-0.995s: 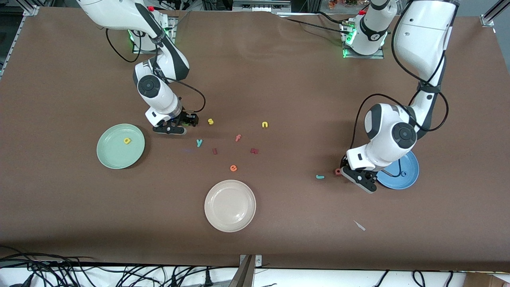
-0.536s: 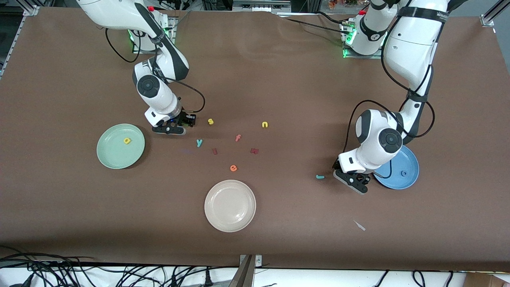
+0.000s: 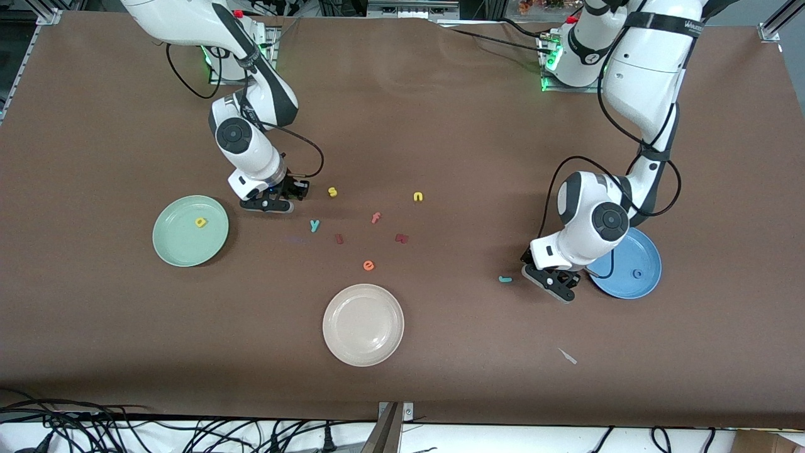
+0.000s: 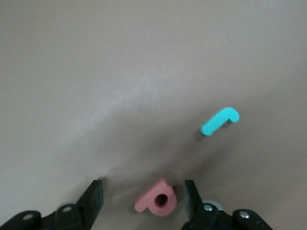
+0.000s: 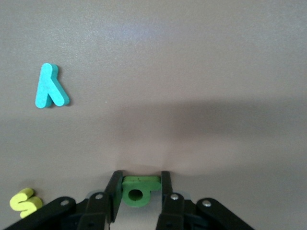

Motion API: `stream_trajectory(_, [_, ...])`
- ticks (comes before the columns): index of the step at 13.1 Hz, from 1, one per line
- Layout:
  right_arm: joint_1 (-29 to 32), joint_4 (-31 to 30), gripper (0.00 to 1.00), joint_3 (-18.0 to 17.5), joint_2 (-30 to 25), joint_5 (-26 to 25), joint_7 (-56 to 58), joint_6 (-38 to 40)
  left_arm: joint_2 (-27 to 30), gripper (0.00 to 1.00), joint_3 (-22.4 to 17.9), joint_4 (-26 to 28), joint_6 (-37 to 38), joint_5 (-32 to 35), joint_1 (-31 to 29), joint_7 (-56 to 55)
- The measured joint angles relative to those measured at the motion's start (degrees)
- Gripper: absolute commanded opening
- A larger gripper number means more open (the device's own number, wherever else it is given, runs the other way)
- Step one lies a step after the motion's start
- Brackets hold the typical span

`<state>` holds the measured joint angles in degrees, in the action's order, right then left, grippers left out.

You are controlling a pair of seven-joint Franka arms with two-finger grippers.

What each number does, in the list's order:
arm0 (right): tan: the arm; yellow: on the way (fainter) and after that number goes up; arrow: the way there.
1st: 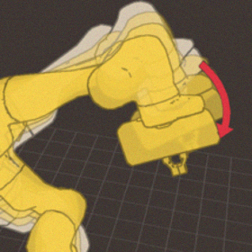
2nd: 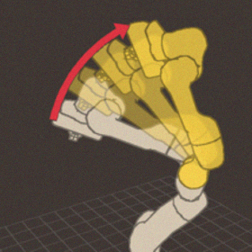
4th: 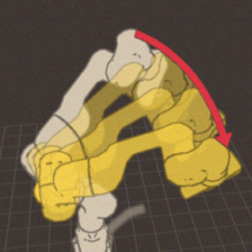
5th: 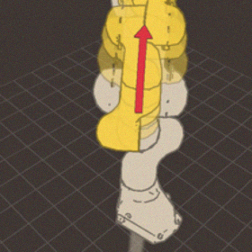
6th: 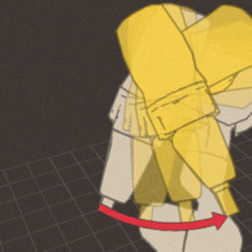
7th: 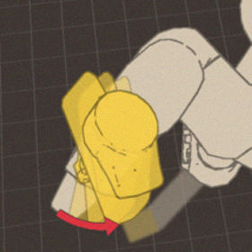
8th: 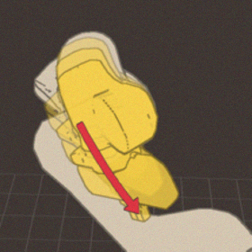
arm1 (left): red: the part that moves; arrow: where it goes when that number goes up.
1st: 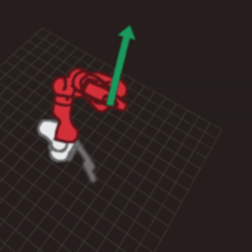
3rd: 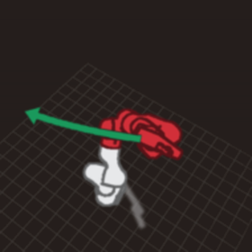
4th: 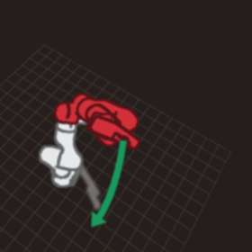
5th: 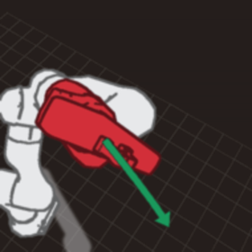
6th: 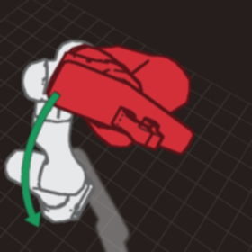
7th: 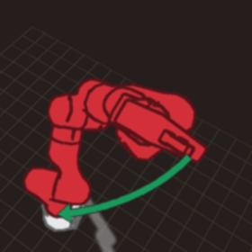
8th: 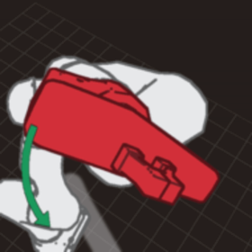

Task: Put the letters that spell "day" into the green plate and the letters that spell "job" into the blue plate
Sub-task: 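Drop the green letter and pink p onto their plates with both grippers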

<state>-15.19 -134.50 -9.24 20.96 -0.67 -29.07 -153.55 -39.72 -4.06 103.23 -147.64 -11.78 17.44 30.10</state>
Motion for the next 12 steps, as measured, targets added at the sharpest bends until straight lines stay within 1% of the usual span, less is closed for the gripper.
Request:
stream_trajectory(2, [0.01, 2.56, 0.24, 0.84, -0.17, -0.54, 0.44, 4.59, 0.03, 0.77, -0.01, 0.29, -0.10, 0.00, 0.08, 0.00])
stream_trajectory(3, [0.02, 4.12, 0.24, 1.66, -0.44, -1.44, 1.21, 6.98, 0.03, 0.73, -0.01, 0.29, -0.09, 0.00, 0.11, 0.00])
stream_trajectory(4, [0.04, 5.71, 0.24, 2.82, -0.73, -2.60, 2.63, 9.53, 0.03, 0.66, -0.02, 0.29, -0.09, 0.00, 0.12, 0.00])
stream_trajectory(5, [0.05, 7.21, 0.24, 4.16, -0.99, -3.34, 4.77, 11.97, 0.04, 0.56, -0.05, 0.28, -0.10, 0.00, 0.13, 0.00])
stream_trajectory(6, [0.07, 8.60, 0.24, 5.74, -1.20, -3.68, 7.74, 14.20, 0.11, 0.49, -0.13, 0.28, -0.09, 0.00, 0.14, 0.00])
stream_trajectory(7, [0.08, 9.68, 0.24, 7.61, -1.27, -3.79, 11.45, 15.63, 0.11, 0.41, -0.14, 0.27, -0.10, 0.00, 0.17, 0.01])
stream_trajectory(9, [0.17, 10.45, 0.25, 11.54, -1.26, -3.85, 18.89, 16.15, 0.38, 0.22, -0.14, 0.27, -0.04, 0.00, 0.26, 0.02])
stream_trajectory(10, [0.26, 10.56, 0.25, 13.12, -1.23, -3.89, 21.96, 16.15, 0.61, 0.03, -0.15, 0.27, 0.04, 0.00, 0.40, 0.04])
stream_trajectory(11, [0.44, 10.75, 0.25, 14.35, -1.19, -3.94, 24.69, 16.16, 0.58, 0.00, -0.16, 0.30, 0.04, 0.00, 0.46, 0.05])
stream_trajectory(12, [0.62, 11.17, 0.26, 15.50, -1.15, -3.97, 27.16, 16.16, 0.58, 0.00, -0.17, 0.30, 0.04, 0.00, 0.47, 0.09])
